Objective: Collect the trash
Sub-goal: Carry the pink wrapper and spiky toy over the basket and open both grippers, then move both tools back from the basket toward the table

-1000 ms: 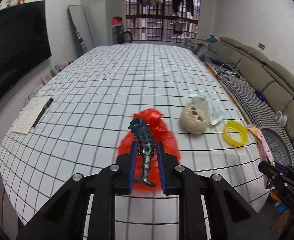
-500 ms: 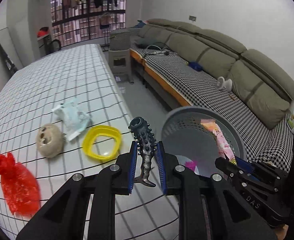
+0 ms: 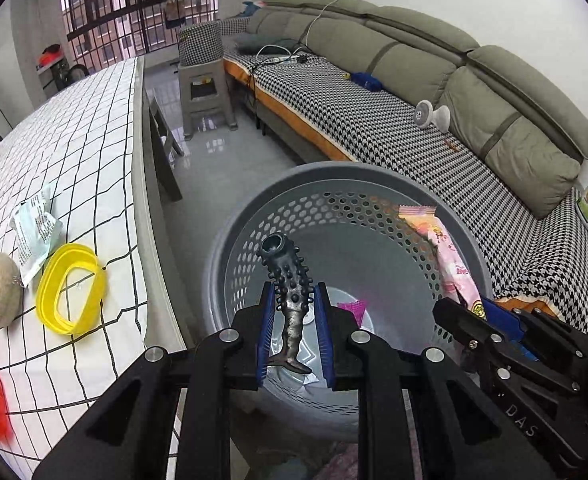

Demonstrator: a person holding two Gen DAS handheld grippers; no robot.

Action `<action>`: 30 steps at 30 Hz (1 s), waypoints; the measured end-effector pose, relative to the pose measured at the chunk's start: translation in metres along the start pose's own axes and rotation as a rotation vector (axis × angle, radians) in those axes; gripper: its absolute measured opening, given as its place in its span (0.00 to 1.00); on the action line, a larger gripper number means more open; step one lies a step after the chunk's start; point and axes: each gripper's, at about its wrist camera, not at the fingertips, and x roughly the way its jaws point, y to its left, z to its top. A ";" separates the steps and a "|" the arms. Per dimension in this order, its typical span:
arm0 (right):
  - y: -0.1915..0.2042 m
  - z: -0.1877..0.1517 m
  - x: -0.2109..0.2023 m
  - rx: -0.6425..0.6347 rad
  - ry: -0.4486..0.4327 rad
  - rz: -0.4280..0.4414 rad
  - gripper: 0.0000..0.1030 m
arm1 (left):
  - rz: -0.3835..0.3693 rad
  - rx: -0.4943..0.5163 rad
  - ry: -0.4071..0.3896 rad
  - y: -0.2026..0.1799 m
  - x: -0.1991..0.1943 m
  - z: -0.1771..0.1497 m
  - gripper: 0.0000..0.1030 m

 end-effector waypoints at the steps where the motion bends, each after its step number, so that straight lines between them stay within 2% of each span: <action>1: -0.001 0.000 0.001 0.000 -0.001 0.000 0.29 | 0.003 -0.002 0.006 0.000 0.002 0.001 0.22; 2: -0.002 0.000 0.001 0.000 -0.003 -0.002 0.34 | 0.002 -0.005 0.009 0.001 0.003 0.001 0.24; 4: -0.005 0.000 0.000 0.006 -0.012 -0.005 0.43 | 0.002 -0.012 0.006 0.000 0.004 0.003 0.39; 5: -0.005 0.000 0.000 0.008 -0.015 -0.005 0.44 | 0.007 -0.014 0.001 0.001 0.003 0.002 0.44; 6: -0.006 0.000 0.000 0.010 -0.017 -0.005 0.44 | 0.013 -0.014 -0.006 0.002 0.002 0.002 0.56; 7: -0.006 0.000 0.000 0.010 -0.017 -0.006 0.44 | 0.017 -0.015 -0.018 0.002 0.000 0.002 0.62; 17: -0.004 -0.006 -0.002 0.014 -0.016 -0.007 0.44 | 0.022 -0.035 -0.019 0.007 -0.007 0.000 0.62; 25: 0.005 -0.008 -0.010 0.004 -0.026 -0.008 0.44 | 0.028 -0.056 -0.046 0.015 -0.022 -0.005 0.68; 30: 0.014 -0.007 -0.018 -0.015 -0.046 -0.003 0.47 | 0.047 -0.067 -0.073 0.025 -0.035 -0.010 0.69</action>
